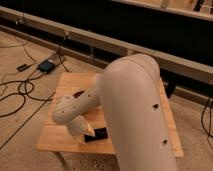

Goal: Push the eraser across the table

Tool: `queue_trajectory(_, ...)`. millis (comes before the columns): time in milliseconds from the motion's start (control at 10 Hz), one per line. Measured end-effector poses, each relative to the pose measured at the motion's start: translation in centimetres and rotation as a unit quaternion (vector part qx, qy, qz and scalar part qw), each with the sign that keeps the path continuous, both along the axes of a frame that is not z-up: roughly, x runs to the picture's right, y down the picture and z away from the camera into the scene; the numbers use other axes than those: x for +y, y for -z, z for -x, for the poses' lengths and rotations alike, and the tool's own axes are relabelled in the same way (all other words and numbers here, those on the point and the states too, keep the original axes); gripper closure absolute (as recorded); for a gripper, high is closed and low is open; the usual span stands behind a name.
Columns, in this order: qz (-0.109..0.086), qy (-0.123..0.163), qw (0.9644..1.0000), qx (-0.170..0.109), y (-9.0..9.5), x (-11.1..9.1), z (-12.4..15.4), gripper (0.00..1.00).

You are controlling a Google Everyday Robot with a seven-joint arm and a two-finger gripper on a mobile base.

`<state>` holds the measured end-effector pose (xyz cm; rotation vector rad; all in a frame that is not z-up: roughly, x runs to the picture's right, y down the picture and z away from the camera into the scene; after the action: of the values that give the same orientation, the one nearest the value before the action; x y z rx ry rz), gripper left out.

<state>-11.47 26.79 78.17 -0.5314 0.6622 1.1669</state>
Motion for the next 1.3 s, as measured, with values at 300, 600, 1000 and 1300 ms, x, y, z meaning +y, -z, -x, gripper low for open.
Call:
queue_trajectory(300, -0.001, -0.014, 0.9998, 0.013, -0.8, -0.6, -0.9, 0.35)
queue_trajectory(600, -0.003, -0.028, 0.9992, 0.026, -1.2, -1.1, -2.1, 0.35)
queue_trajectory(1000, -0.003, -0.045, 0.9980, 0.043, -1.4, -1.5, -3.9, 0.35)
queue_trajectory(1300, -0.004, -0.056, 0.9968, 0.057, -1.7, -1.7, -5.4, 0.35)
